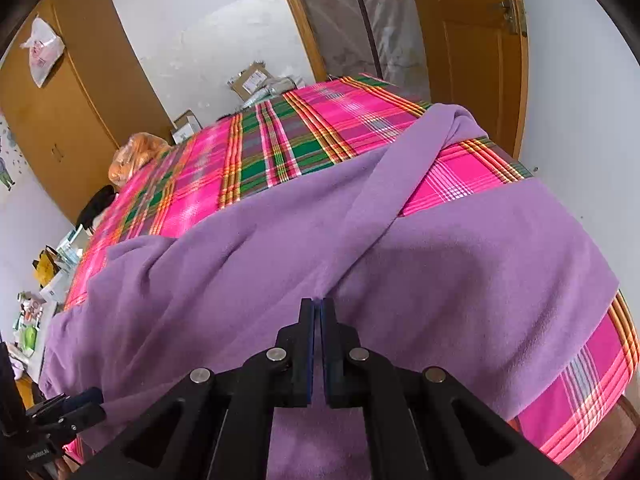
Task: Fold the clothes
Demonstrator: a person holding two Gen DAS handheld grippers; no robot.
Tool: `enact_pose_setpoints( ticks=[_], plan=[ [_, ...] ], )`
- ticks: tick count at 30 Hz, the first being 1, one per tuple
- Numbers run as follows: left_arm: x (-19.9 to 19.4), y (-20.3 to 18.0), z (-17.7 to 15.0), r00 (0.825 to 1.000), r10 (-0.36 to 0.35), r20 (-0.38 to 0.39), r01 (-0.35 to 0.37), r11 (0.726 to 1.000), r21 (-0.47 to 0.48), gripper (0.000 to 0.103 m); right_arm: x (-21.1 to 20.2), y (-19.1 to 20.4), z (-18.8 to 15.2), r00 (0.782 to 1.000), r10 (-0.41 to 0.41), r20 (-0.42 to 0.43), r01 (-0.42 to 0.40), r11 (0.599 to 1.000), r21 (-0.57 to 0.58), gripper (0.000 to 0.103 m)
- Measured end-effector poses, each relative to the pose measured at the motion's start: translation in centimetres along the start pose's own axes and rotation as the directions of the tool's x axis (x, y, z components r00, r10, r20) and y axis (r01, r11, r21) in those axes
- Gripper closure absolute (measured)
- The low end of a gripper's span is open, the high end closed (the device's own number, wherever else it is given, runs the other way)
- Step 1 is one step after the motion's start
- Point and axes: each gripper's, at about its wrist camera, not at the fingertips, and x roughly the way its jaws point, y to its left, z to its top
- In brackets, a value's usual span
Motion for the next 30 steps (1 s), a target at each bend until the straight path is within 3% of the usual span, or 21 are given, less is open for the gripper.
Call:
enact_pose_setpoints(
  ticks=[7,11,18,22,24,26,30],
  plan=[
    [-0.2,-0.1,-0.4,1.0,0.005,-0.005,-0.005,1.0,0.003,0.066,0.5,-0.6,2.0,0.999,0.036,0.016,-0.037,0.999,0.036,0.082],
    [-0.2,-0.5,-0.4,1.0,0.016,-0.007,-0.016,1.0,0.015,0.066,1.5,-0.2,3.2,1.0,-0.005,0.008,0.005,1.0,-0.005,0.067],
    [0.7,-2.6,-0.1,0.996,0.078,-0.033,-0.073,0.99,0.124,0.066,4.0,-1.0,4.7,0.996,-0.077,-0.043,0.077,0.997,-0.002,0.067],
    [1.3,-3.9,-0.3,0.992,0.121,-0.039,-0.11,0.972,0.207,0.066,4.5,-1.9,4.3,0.997,-0.056,-0.053,0.058,0.998,0.033,0.068],
    [1.5,-4.3,-0.2,0.992,0.115,-0.044,-0.102,0.969,0.225,0.066,4.1,-2.6,4.1,0.999,-0.027,-0.034,0.029,0.998,0.056,0.087],
    [1.7,-4.4,-0.2,0.993,0.107,-0.05,-0.093,0.969,0.23,0.066,3.7,-3.0,3.8,0.999,-0.031,-0.014,0.031,0.998,0.045,0.095],
    [1.9,-4.7,0.0,0.994,0.097,-0.057,-0.08,0.966,0.244,0.066,2.6,-3.1,3.2,0.999,-0.033,0.024,0.032,0.999,0.024,0.097]
  ],
)
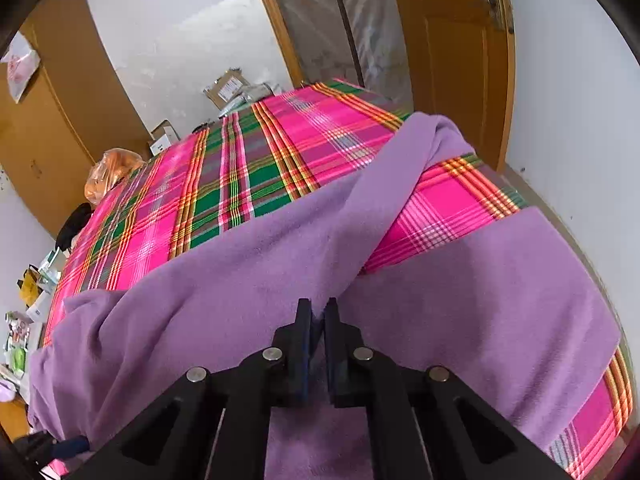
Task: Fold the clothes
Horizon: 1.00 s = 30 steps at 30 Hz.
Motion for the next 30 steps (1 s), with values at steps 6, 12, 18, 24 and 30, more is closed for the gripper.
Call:
enact_pose_setpoints(
  ticks=[6,12,18,24,30],
  plan=[
    [0.6,-0.6,0.2,1.0,0.006,-0.011,-0.005,0.999,0.041,0.066,-0.7,-0.8,-0.3,1.0,0.025,0.018,-0.025,0.999,0.031,0.097],
    [0.9,-0.5,0.4,1.0,0.014,-0.003,-0.014,1.0,0.017,0.066,0.7,-1.1,-0.4,0.999,0.036,-0.01,-0.035,0.998,0.046,0.097],
    [1.1,-0.6,0.7,0.998,0.06,0.002,-0.06,0.998,0.025,0.084,0.1,-1.1,-0.3,0.998,0.063,0.021,-0.063,0.997,0.044,0.098],
    [0.0,-0.6,0.8,0.997,0.056,0.058,-0.056,0.998,-0.008,0.097,-2.7,-0.8,0.2,0.99,0.094,0.105,-0.098,0.994,0.042,0.098],
    [-2.7,-0.9,1.0,0.988,0.048,0.149,-0.045,0.999,-0.025,0.098,-6.3,-0.4,0.7,0.974,0.114,0.198,-0.122,0.992,0.029,0.098]
  ],
)
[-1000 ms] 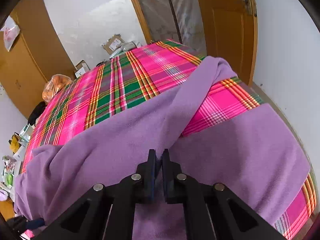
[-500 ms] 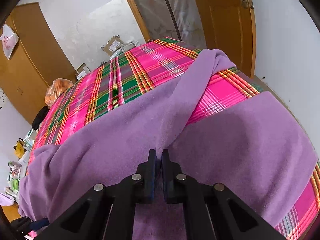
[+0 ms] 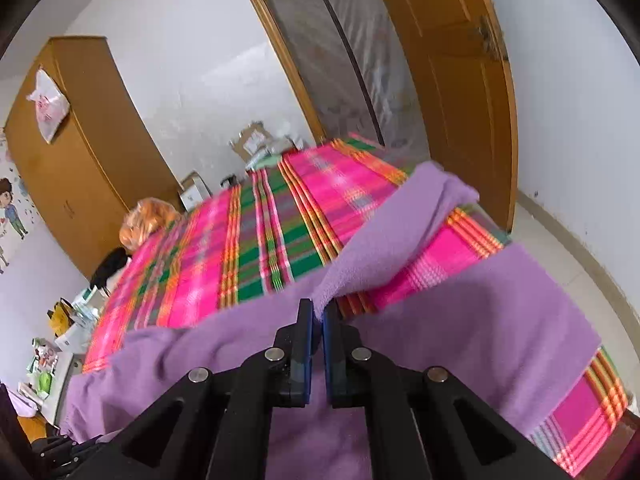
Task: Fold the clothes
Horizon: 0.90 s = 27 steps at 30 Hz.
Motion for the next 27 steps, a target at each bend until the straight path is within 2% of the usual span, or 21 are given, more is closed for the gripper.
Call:
enact_pose_setpoints(
  ticks=[8,17,27],
  plan=[
    [-2.1,-1.6,-0.3,0.999,-0.033,0.04,0.031,0.999,0.037,0.098,-4.2,0.0,-0.6,0.998,-0.007,0.066,0.008,1.0,-0.009,0.098],
    [0.3,-2.3,-2.7,0.996,-0.053,-0.066,0.056,0.998,0.041,0.098,-2.9,-3.8,-4.8,0.997,-0.067,-0.043,0.07,0.996,0.061,0.098],
    [1.3,-2.8,-3.7,0.992,-0.051,-0.112,0.055,0.998,0.029,0.098,-1.9,-5.6,-7.2,0.992,-0.073,-0.107,0.081,0.994,0.075,0.098]
  ],
)
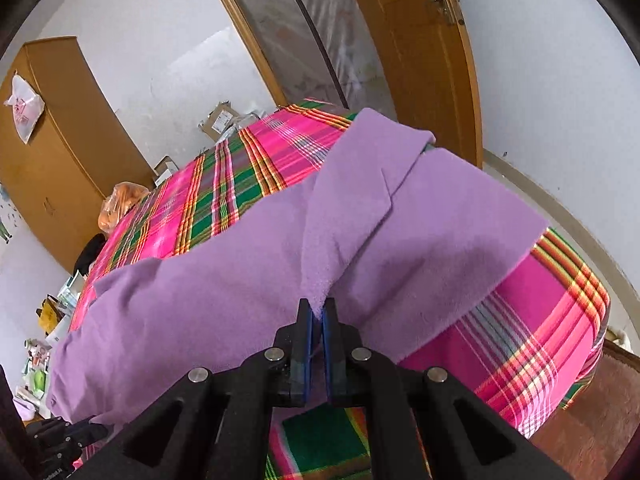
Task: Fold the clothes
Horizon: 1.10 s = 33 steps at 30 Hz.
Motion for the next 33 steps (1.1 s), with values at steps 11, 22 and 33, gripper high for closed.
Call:
enact_pose_setpoints(
  ticks=[11,22,33],
  plan=[
    [-0.3,0.0,-0.3,1.0,-0.006,-0.005,0.006,1.0,-0.013,0.098,-2.3,-0.5,-1.1,0.999,-0.005,0.038,0.005,1.0,-0.004,0.1],
    [0.1,0.1,-0.3,0.999,-0.012,-0.029,0.012,1.0,-0.02,0.098,-1.4,-1.7,-1.3,1.0,0.004,-0.006,-0.004,1.0,0.011,0.1],
    [-0.3,0.3,-0.2,0.999,-0.027,-0.019,0.026,0.999,-0.033,0.098,-2.5,-1.1,-0.9,0.999,-0.007,0.031,0.008,1.0,-0.024,0.101]
  ],
)
